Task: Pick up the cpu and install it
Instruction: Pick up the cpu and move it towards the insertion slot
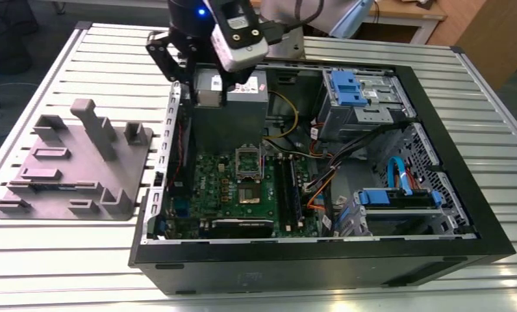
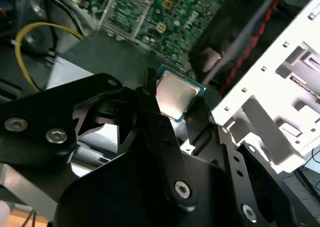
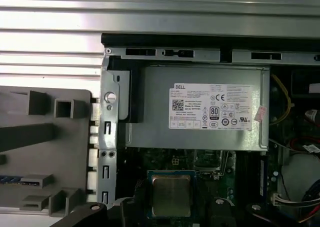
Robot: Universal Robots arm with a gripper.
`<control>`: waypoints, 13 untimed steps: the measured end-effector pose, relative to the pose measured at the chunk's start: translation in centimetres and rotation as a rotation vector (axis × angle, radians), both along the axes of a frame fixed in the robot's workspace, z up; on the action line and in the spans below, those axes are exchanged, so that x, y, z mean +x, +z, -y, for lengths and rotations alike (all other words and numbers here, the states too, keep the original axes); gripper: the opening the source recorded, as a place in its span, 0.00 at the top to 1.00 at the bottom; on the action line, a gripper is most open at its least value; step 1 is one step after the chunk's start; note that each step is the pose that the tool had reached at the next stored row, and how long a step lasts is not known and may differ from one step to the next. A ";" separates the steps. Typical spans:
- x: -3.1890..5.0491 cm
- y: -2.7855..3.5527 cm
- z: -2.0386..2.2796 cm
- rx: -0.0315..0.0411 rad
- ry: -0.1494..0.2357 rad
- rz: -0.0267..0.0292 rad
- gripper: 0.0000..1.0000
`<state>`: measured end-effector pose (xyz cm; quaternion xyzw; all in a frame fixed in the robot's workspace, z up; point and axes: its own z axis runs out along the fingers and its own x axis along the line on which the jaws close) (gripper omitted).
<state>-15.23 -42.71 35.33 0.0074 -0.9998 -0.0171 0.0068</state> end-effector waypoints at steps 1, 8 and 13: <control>0.45 -0.01 0.00 0.0000 0.000 -0.0004 0.53; 3.48 -0.02 0.00 0.0000 0.000 -0.0024 0.53; 4.73 -0.03 0.00 0.0001 0.000 -0.0024 0.53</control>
